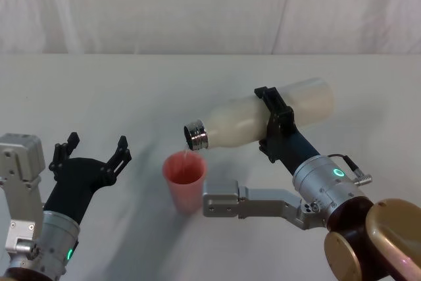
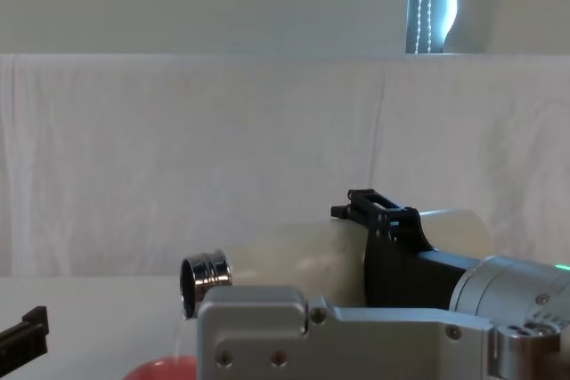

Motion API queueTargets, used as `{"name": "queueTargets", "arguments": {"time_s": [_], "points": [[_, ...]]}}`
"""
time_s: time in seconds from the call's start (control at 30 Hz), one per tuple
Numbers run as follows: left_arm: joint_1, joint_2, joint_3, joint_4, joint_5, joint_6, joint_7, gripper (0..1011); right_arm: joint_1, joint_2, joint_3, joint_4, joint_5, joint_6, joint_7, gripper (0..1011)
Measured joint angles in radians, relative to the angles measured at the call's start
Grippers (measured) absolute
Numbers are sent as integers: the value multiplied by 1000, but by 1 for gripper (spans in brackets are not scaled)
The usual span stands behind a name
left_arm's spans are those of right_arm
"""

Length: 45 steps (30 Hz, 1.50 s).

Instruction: Grasp the thermos with one hand and pour water into the cup lid.

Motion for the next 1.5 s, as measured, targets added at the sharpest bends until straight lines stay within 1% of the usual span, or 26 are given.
{"name": "queueTargets", "arguments": {"time_s": [0.13, 0.43, 0.63, 0.67, 0.87, 1.1, 1.17, 1.3, 1.4, 1.5], "points": [[0, 0, 0, 0, 0, 0, 0, 1001, -5, -4, 5, 0, 6, 0, -11, 960], [0, 0, 0, 0, 0, 0, 0, 1001, -22, -27, 32, -5, 67, -11, -27, 960], [0, 0, 0, 0, 0, 0, 0, 1001, -38, -47, 57, -9, 120, -20, -37, 960], [0, 0, 0, 0, 0, 0, 0, 1001, -38, -47, 57, -9, 120, -20, -37, 960], [0, 0, 0, 0, 0, 0, 0, 1001, -50, -61, 75, -16, 157, -21, -37, 960], [0, 0, 0, 0, 0, 0, 0, 1001, -68, -88, 108, -24, 230, -25, -33, 960], [0, 0, 0, 0, 0, 0, 0, 1001, -71, -93, 114, -24, 243, -26, -33, 960], [0, 0, 0, 0, 0, 0, 0, 1001, -80, -104, 128, -29, 280, -37, -34, 960], [0, 0, 0, 0, 0, 0, 0, 1001, -89, -113, 140, -36, 316, -49, -34, 960], [0, 0, 0, 0, 0, 0, 0, 1001, -102, -128, 157, -43, 372, -66, -33, 960]]}}
